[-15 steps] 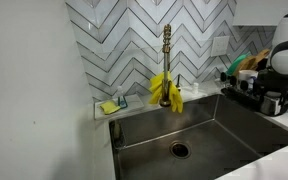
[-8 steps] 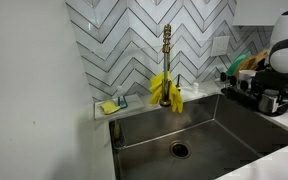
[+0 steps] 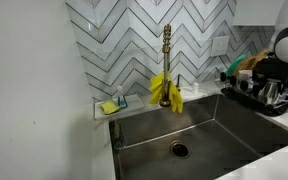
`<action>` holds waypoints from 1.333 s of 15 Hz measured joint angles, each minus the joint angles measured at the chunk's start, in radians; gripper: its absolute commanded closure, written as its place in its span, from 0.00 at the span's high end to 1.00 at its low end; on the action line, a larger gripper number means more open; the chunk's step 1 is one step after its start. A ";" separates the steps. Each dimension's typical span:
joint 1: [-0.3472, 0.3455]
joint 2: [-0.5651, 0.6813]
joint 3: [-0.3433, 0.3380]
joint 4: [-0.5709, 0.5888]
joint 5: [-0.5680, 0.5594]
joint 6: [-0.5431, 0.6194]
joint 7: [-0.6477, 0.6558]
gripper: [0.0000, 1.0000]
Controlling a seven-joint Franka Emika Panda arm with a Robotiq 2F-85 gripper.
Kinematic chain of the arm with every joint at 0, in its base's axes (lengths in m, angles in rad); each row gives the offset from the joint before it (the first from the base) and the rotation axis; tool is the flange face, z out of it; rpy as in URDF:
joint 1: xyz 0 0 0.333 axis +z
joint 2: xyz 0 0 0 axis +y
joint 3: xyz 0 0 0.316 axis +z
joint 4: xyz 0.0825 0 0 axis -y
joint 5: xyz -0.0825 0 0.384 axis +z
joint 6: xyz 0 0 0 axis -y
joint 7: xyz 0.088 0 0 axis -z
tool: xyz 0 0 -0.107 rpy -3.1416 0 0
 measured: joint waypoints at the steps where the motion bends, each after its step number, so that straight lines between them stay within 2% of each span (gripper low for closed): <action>1: 0.000 -0.009 0.000 0.000 0.000 -0.002 0.004 0.43; 20: -0.017 -0.065 0.011 -0.013 -0.034 -0.048 0.044 0.43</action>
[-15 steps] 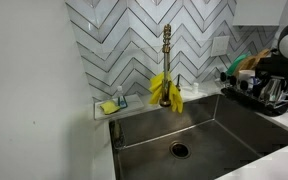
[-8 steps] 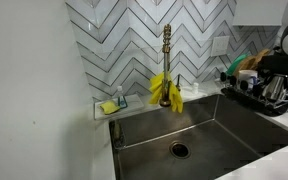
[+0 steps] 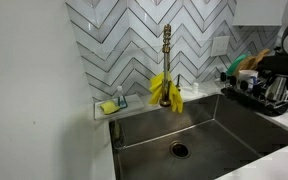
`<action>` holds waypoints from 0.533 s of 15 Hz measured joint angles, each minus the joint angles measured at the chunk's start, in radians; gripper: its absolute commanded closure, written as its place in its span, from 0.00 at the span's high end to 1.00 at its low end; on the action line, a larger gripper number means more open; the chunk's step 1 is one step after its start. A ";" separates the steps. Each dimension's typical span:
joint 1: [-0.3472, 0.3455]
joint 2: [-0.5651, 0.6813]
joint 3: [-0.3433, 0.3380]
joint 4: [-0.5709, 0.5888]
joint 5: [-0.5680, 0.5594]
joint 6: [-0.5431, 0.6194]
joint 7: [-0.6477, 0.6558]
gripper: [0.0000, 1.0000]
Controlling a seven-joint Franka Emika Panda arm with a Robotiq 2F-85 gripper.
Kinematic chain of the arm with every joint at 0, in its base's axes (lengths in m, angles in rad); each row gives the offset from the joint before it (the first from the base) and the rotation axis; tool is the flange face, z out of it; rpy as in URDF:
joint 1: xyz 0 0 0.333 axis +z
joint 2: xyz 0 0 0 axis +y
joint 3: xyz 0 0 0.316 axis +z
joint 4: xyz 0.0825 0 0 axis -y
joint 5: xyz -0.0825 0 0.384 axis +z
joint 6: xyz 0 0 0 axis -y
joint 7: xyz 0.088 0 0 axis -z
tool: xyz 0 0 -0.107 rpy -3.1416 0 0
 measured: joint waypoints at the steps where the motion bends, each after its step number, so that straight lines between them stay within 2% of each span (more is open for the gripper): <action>1: 0.000 -0.007 0.004 -0.002 -0.004 -0.003 0.003 0.43; 8: -0.001 -0.060 0.021 -0.018 -0.037 -0.006 0.007 0.43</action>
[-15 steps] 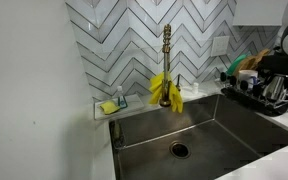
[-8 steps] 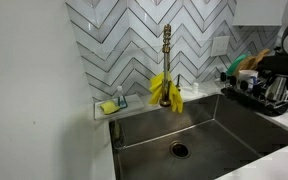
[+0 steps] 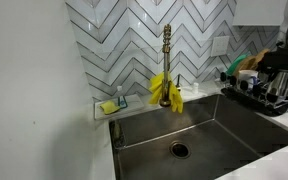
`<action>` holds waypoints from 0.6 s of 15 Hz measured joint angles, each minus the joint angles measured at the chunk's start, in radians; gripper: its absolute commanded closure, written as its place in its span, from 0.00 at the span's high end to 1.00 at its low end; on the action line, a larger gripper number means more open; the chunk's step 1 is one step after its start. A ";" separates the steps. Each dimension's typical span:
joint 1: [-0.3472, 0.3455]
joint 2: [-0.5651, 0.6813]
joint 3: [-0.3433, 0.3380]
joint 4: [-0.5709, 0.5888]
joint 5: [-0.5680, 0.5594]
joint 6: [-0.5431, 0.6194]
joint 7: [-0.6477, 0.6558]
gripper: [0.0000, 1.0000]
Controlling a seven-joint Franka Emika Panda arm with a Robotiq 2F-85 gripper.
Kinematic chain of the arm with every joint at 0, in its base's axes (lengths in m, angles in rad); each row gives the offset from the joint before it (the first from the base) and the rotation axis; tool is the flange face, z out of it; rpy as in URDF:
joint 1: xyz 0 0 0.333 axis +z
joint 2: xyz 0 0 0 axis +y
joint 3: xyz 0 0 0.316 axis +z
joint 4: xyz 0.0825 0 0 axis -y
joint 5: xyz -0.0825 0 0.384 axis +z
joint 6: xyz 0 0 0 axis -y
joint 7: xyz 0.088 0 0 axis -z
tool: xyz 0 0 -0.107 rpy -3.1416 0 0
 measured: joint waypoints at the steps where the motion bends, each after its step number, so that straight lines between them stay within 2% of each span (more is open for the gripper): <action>1: -0.001 -0.008 0.001 -0.002 -0.004 -0.001 0.000 0.43; 9: -0.036 -0.131 0.004 -0.030 -0.013 -0.070 0.037 0.43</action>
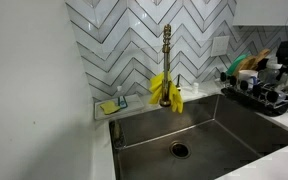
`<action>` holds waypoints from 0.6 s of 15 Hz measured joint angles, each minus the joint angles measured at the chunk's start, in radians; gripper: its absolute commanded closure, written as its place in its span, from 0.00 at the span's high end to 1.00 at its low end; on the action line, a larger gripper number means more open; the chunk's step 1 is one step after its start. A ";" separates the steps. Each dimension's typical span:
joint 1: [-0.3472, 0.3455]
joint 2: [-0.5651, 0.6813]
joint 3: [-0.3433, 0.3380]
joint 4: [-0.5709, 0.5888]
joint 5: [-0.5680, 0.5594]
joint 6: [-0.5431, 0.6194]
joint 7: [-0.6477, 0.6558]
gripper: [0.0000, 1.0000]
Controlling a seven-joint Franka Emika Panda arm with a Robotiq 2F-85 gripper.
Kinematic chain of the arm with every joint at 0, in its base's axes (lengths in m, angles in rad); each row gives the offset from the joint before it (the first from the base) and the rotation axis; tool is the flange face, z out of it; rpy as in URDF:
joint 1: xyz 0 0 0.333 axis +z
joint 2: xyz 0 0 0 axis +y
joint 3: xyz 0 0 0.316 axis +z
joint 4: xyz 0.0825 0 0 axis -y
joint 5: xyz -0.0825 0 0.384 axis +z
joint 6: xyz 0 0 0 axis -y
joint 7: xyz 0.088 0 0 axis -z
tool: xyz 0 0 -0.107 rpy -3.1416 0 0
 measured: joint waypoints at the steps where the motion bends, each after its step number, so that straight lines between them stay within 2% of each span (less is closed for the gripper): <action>1: -0.010 -0.021 -0.003 -0.011 0.000 -0.006 0.001 0.43; 6: -0.077 -0.112 -0.056 -0.091 0.000 0.007 0.001 0.43; 9: -0.117 -0.142 -0.106 -0.153 0.000 0.074 -0.005 0.43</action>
